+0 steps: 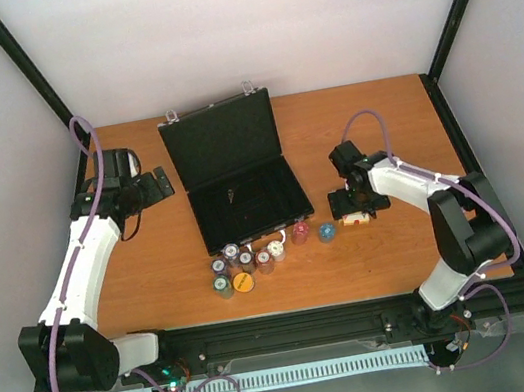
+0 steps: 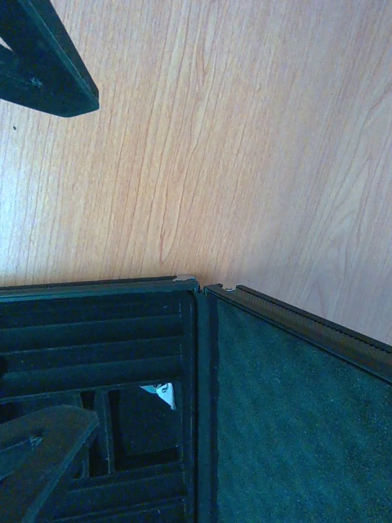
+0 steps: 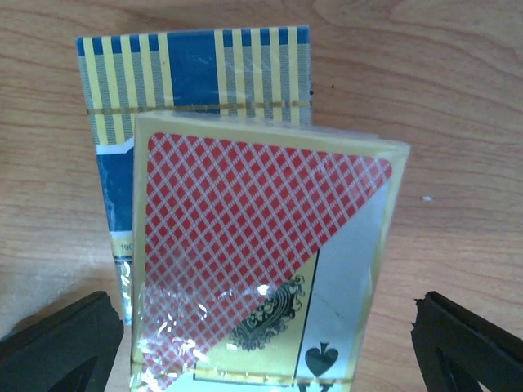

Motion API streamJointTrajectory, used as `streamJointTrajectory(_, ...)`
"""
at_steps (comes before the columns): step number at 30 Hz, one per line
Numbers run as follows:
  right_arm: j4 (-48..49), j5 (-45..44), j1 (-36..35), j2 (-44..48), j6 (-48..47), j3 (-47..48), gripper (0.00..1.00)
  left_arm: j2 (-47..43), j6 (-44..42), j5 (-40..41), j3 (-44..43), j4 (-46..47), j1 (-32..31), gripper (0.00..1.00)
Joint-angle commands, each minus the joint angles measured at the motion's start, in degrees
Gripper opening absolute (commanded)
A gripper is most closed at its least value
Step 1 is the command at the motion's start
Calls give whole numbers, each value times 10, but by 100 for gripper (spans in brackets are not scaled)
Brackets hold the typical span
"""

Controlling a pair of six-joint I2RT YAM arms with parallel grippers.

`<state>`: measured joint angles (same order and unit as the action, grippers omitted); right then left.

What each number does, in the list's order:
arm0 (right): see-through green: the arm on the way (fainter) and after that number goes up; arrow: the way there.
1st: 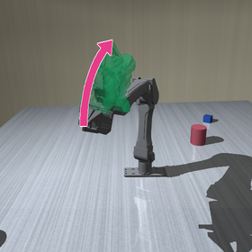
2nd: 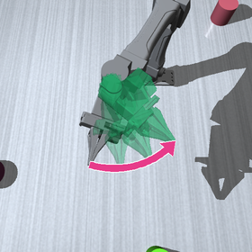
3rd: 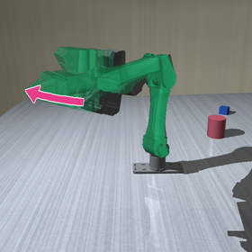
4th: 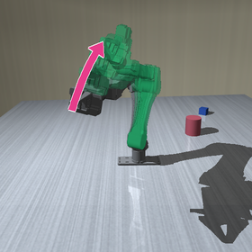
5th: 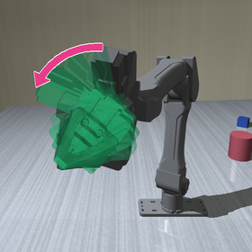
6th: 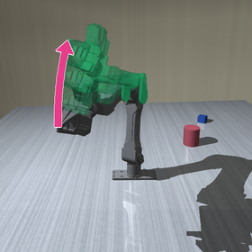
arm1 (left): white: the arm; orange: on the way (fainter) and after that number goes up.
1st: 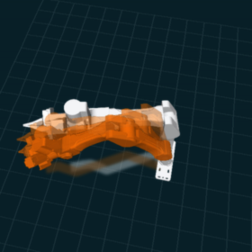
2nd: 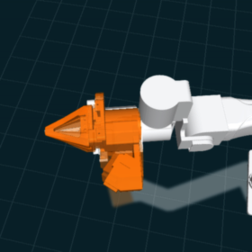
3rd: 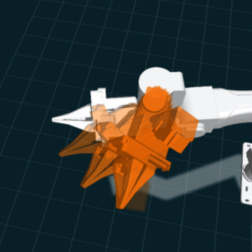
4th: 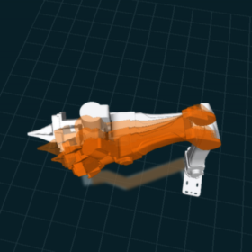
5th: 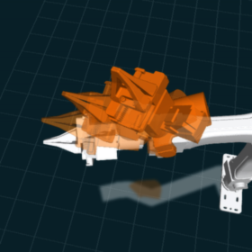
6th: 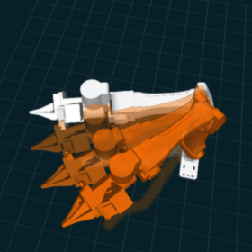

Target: Pack up texas hold em set

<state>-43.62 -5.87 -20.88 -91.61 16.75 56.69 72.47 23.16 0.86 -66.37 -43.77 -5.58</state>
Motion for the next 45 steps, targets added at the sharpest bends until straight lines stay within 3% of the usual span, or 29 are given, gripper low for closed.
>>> streamJointTrajectory(1, 10, -14, -1, -19, 2, 22, 97, 0, -15, 3, -5, 3, 0, 100)
streamJointTrajectory(13, 9, -24, 1, -67, -3, 63, 88, 23, -20, 1, -17, 13, -1, 100)
streamJointTrajectory(23, 9, -33, 1, -79, -1, 62, 76, 26, -22, 0, -11, 14, -1, 100)
streamJointTrajectory(28, 7, -41, 2, -81, 0, 61, 65, 24, -23, 0, -6, 14, -1, 100)
streamJointTrajectory(32, 4, -48, 2, -82, 2, 65, 49, 22, -24, 1, -3, 14, -1, 100)
streamJointTrajectory(36, -29, -65, 1, -72, -4, 106, 38, 16, -26, 2, -3, 11, -1, 100)
streamJointTrajectory(40, -73, -77, 1, -57, -25, 181, 34, 16, -26, 0, -3, 9, -1, 100)
streamJointTrajectory(45, -97, -20, -6, -68, -44, 264, 33, 11, -23, 0, 3, 13, -1, 100)
